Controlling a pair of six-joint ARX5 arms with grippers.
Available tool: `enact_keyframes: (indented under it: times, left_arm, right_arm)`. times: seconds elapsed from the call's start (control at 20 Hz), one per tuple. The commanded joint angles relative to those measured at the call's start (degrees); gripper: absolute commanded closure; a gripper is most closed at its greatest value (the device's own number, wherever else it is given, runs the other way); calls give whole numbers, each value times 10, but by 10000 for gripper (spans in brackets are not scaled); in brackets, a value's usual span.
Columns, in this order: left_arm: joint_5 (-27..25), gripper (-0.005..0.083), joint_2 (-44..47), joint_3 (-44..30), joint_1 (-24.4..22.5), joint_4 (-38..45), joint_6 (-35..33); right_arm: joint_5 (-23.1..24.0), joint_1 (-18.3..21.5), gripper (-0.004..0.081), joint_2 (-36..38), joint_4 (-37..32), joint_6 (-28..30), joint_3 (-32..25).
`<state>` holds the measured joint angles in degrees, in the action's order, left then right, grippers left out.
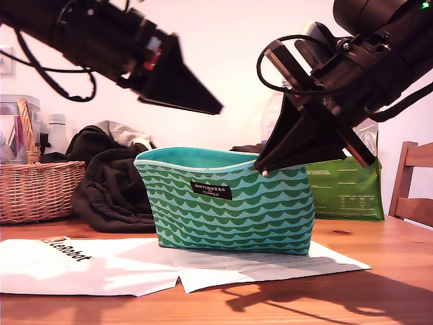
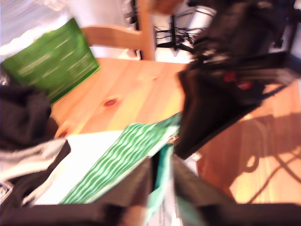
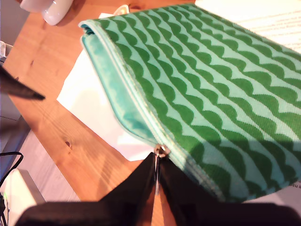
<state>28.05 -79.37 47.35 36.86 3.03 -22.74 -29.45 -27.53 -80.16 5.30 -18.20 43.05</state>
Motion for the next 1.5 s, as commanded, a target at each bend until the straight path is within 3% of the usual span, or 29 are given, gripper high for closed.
enact_keyframes:
  times: [0.0, 0.25, 0.45, 0.6, 0.7, 0.75, 1.0, 1.15, 1.45]
  left_arm:
    - [-3, 605, -9, -5, 10, 4, -5]
    - [-40, 584, -9, -5, 42, -4, -2]
    - [-89, 591, -10, -5, 52, -4, 115]
    - [-116, 591, -12, -5, 53, -4, 129]
    - [-141, 589, -17, -5, 53, 0, 103]
    - [-154, 579, -17, -5, 53, 5, 55]
    - [-119, 382, -24, -5, 52, 52, -161]
    - [-93, 376, -45, -5, 50, 53, -198]
    - [-90, 385, -58, -5, 53, 54, -191]
  right_arm:
    - [-2, -6, 782, 0, -2, -3, 12]
    - [-2, -5, 782, 0, -8, -25, 29]
    - [0, -5, 782, 0, -24, -42, 30]
    - [-1, -5, 782, 0, -30, -45, 33]
    - [-2, -5, 782, 0, -29, -45, 36]
    - [-2, -5, 782, 0, -29, -45, 36]
    - [-2, -5, 782, 0, -27, -45, 36]
    - [-2, -5, 782, 0, -27, -45, 36]
    - [-7, -5, 782, 0, -34, -53, 36]
